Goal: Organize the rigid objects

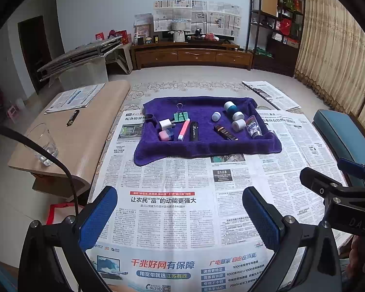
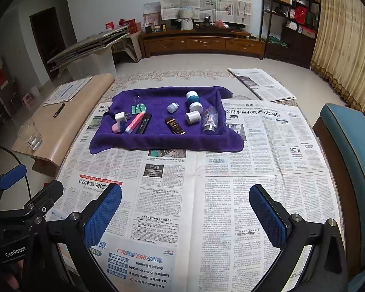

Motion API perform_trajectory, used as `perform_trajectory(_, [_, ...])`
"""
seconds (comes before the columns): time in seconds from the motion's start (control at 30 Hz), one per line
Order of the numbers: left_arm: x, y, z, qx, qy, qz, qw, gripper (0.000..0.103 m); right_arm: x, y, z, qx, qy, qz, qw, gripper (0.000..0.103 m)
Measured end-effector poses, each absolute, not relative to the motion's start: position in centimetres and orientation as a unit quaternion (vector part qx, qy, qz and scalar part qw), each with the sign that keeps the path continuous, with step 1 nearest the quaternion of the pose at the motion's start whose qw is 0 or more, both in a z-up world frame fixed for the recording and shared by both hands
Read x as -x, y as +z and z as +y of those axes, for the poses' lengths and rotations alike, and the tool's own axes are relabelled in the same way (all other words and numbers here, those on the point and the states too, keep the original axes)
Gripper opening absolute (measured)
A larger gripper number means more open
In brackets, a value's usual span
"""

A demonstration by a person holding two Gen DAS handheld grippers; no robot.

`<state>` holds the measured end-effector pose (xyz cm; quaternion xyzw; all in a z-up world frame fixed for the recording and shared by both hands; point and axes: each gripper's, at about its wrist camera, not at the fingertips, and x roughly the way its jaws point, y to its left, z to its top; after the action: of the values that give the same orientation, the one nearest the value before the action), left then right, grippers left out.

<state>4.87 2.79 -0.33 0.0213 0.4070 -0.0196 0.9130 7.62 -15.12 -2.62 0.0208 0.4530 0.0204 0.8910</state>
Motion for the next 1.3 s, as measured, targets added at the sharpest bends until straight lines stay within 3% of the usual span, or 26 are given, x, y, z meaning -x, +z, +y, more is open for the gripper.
perform_trajectory(1.3, [-4.7, -0.2, 3.2, -0.026, -0.014, 0.409, 0.912, 0.103, -7.0, -2.3, -16.2, -0.020, 0.009, 0.456, 0.890, 0.103])
